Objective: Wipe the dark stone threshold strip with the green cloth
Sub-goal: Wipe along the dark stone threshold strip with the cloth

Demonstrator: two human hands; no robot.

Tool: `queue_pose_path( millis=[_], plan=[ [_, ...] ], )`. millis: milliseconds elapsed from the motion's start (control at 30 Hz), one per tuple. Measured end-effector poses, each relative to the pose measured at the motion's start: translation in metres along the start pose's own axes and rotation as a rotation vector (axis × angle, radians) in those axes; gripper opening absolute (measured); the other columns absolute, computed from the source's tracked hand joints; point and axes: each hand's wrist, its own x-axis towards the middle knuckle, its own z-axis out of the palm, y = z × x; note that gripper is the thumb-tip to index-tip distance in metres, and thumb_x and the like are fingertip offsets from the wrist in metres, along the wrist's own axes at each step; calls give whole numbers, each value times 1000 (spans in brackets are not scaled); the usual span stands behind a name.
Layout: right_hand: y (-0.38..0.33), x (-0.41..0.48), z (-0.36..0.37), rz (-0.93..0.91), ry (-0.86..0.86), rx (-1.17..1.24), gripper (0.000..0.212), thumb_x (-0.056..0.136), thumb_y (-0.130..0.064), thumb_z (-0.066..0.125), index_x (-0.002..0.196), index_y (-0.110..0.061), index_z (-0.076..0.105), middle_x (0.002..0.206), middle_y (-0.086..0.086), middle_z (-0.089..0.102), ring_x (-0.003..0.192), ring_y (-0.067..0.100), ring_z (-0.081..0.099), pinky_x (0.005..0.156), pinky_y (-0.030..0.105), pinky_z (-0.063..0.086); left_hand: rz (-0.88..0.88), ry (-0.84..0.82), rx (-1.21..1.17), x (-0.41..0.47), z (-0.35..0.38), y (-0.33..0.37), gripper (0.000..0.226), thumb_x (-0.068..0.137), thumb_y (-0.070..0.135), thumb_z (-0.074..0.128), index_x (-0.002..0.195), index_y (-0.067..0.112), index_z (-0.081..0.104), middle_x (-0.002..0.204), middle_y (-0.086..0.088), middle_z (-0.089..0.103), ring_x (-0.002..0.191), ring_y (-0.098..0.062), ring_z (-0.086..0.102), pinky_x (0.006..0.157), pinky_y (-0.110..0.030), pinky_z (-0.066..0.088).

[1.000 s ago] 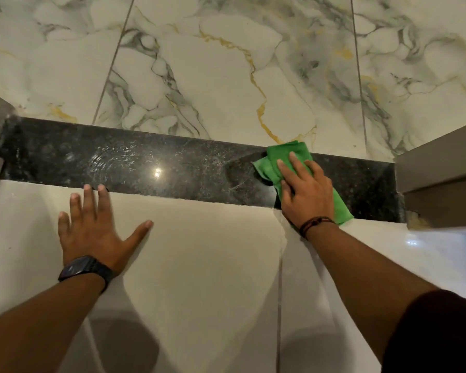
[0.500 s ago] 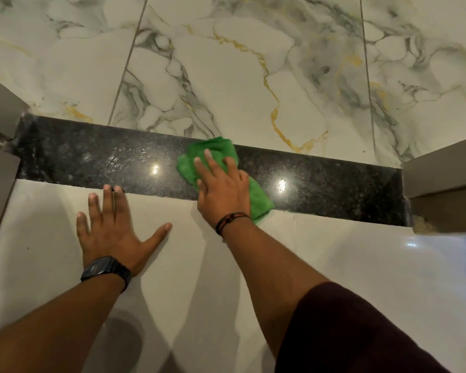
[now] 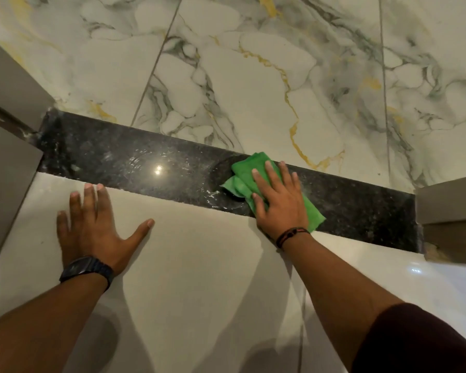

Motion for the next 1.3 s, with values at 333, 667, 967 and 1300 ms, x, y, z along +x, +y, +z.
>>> queue_pose_path(
  millis=[333, 667, 967, 1300],
  plan=[
    [-87, 54, 21, 176, 26, -4, 51, 94, -28, 41, 144, -21, 31, 153, 3, 30, 142, 26, 18, 116, 40, 12, -39, 0, -22, -3, 3, 1, 112, 70, 92, 17, 152, 17, 0, 162, -9, 9, 147, -28, 0, 117, -53, 7],
    [-124, -3, 23, -199, -44, 144, 50, 89, -18, 55, 137, -22, 45, 145, -4, 45, 137, 23, 32, 111, 44, 25, -40, -13, -27, -2, 0, -2, 111, 70, 91, 17, 152, 18, 1, 162, -8, 8, 147, -28, 1, 117, -54, 8],
    [-68, -12, 7, -38, 48, 143, 50, 84, -12, 59, 133, -15, 50, 140, 3, 51, 135, 28, 36, 105, 49, 36, -92, 7, -48, 5, -5, -19, 114, 68, 92, 16, 153, 18, 0, 162, -8, 5, 147, -28, 1, 118, -54, 5],
    [-127, 59, 27, 188, 61, 79, 47, 93, -19, 46, 140, -16, 40, 150, 1, 37, 141, 27, 23, 114, 46, 21, -192, 60, -79, 6, 3, -22, 118, 66, 95, 20, 153, 17, 3, 162, -7, 9, 148, -26, 2, 117, -54, 4]
  ],
)
